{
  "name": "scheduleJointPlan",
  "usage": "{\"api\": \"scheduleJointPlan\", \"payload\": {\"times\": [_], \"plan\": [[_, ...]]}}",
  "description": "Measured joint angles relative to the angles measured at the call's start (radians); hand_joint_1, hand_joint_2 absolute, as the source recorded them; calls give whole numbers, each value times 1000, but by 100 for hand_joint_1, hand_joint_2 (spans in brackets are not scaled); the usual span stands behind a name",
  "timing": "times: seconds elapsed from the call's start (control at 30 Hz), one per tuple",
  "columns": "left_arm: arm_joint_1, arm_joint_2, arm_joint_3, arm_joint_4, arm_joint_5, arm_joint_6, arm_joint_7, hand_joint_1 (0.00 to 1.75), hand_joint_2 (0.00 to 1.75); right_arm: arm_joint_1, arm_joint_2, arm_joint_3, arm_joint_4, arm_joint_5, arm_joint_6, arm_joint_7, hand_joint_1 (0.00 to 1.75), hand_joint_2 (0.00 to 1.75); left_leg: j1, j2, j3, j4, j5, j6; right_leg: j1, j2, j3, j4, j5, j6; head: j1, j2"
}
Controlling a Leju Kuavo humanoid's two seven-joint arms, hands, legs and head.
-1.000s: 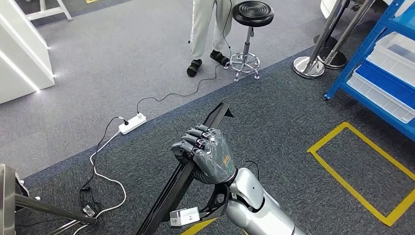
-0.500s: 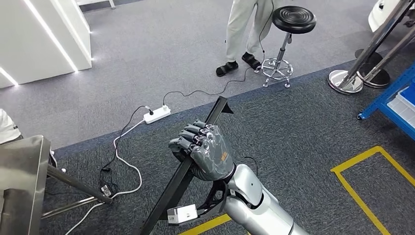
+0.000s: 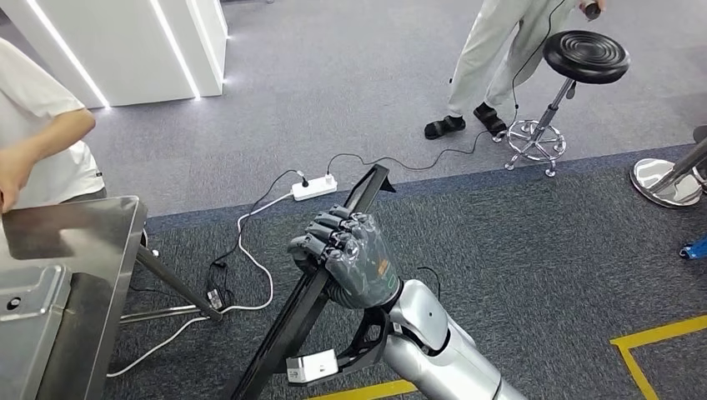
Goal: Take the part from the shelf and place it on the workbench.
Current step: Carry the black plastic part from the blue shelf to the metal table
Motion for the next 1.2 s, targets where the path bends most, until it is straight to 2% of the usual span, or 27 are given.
{"api": "scheduleJointPlan", "payload": {"times": [0.03,0.07,0.1,0.17,0.23,0.27,0.3,0.33,0.4,0.47,0.53,0.57,0.63,0.7,0.73,0.77,0.8,0.83,0.87,0.93,0.97,1.0,1.03,1.07,1.1,1.13,1.2], "plan": [[2,0,0,0,2,0,0,0,0,-1,0,0,-1,0,0,0,175,175,2,-5,-2,-1,0,-6,0,-11,3,-3,2,-6,0,0],[3,0,0,0,4,0,0,0,0,-2,0,0,-2,1,0,0,175,175,1,6,-5,5,-4,-11,-1,-21,7,-7,3,-12,0,0],[4,0,0,0,5,0,0,0,0,-3,0,0,-4,2,0,0,175,175,1,29,-15,27,-17,-16,-2,-34,12,-12,4,-19,-1,0],[1,0,0,0,6,0,0,0,0,-2,0,0,-6,2,0,0,175,175,0,92,-64,128,-68,-25,0,-60,19,-18,2,-29,-3,0],[-1,0,0,0,6,0,0,0,0,0,0,0,-6,2,0,0,175,175,5,121,-128,252,-115,-32,3,-89,22,-17,-3,-33,-3,0],[0,0,0,0,6,0,0,0,0,1,0,0,-6,2,0,0,175,175,7,126,-143,279,-118,-34,4,-104,24,-17,-6,-33,-3,0],[2,0,0,0,6,0,0,0,0,1,0,0,-6,2,0,0,175,175,8,129,-136,265,-101,-34,5,-117,27,-17,-9,-32,-3,0],[3,1,0,0,6,0,0,0,0,1,0,0,-6,2,0,0,175,175,7,137,-109,213,-69,-33,5,-130,32,-16,-13,-30,-3,0],[2,1,0,0,6,0,0,0,0,1,0,-1,-7,2,-1,0,175,175,1,177,-33,72,-13,-23,8,-154,42,-16,-21,-23,-3,0],[-1,1,0,0,6,0,-1,0,0,1,-1,-2,-8,2,-1,0,175,175,-9,201,2,3,2,-8,12,-173,49,-17,-28,-13,-3,0],[2,2,0,0,7,2,-2,0,0,2,-1,-3,-9,2,-1,0,175,175,-12,183,2,-3,2,4,14,-193,54,-21,-31,-3,-3,0],[5,3,0,0,7,3,-2,0,0,2,-1,-3,-10,2,-2,0,175,175,-10,171,4,-8,4,9,13,-189,57,-19,-35,3,-2,0],[6,4,0,0,7,5,-3,0,0,2,-2,-4,-13,2,-3,0,175,175,-4,148,12,-20,9,22,9,-139,41,23,-65,10,-2,0],[3,3,0,0,7,5,-4,0,0,6,-4,-6,-15,2,-5,0,175,175,-3,123,14,-23,10,30,4,-78,-22,144,-124,11,-2,0],[2,3,0,0,7,5,-4,0,0,10,-5,-7,-15,2,-6,0,175,175,-3,109,14,-23,10,32,4,-67,-59,208,-145,12,-1,0],[2,3,0,0,7,5,-4,0,0,14,-7,-8,-15,2,-6,0,175,175,-4,94,14,-21,9,33,4,-63,-86,249,-150,12,-1,0],[3,3,0,0,7,5,-4,0,0,16,-8,-9,-15,2,-6,0,175,175,-4,78,14,-19,8,33,4,-61,-96,253,-133,12,-1,0],[4,3,0,0,7,5,-5,0,0,17,-9,-10,-15,2,-6,0,175,175,-4,62,15,-16,7,31,3,-58,-87,217,-99,11,-1,0],[4,3,0,0,8,5,-5,0,0,18,-10,-10,-15,2,-6,0,175,175,-3,47,15,-11,4,29,2,-44,-62,152,-56,10,-1,0],[4,2,0,0,8,4,-6,0,0,17,-10,-12,-15,2,-6,0,175,175,-4,20,10,-1,-1,20,-2,0,-14,36,-4,6,-1,0],[5,1,0,0,8,3,-6,0,0,18,-10,-12,-15,2,-6,0,175,175,-3,10,7,2,-3,15,-2,15,-2,8,3,5,-1,0],[6,0,0,0,8,3,-6,0,0,17,-11,-13,-15,2,-6,0,175,175,-2,0,3,3,-3,8,0,18,0,2,0,3,-1,0],[7,0,0,0,8,3,-6,0,0,17,-11,-13,-16,2,-6,0,175,175,0,-10,0,1,-2,2,1,7,2,-1,1,0,-1,0],[9,0,0,0,8,3,-6,0,0,16,-10,-13,-16,2,-6,0,175,175,2,-12,-1,2,-2,-3,0,-5,6,-5,3,-6,-1,0],[11,0,0,0,8,3,-7,0,0,16,-10,-13,-16,2,-6,0,175,175,1,4,-6,11,-9,-8,-2,-17,11,-11,5,-12,-2,0],[11,1,0,0,8,4,-7,0,0,16,-9,-13,-16,2,-7,0,175,175,-1,31,-18,38,-25,-12,-3,-32,17,-16,6,-19,-4,0],[9,1,0,0,9,4,-8,0,0,16,-8,-13,-16,2,-7,0,175,175,0,96,-70,147,-79,-20,0,-62,25,-21,3,-29,-6,0]]}}
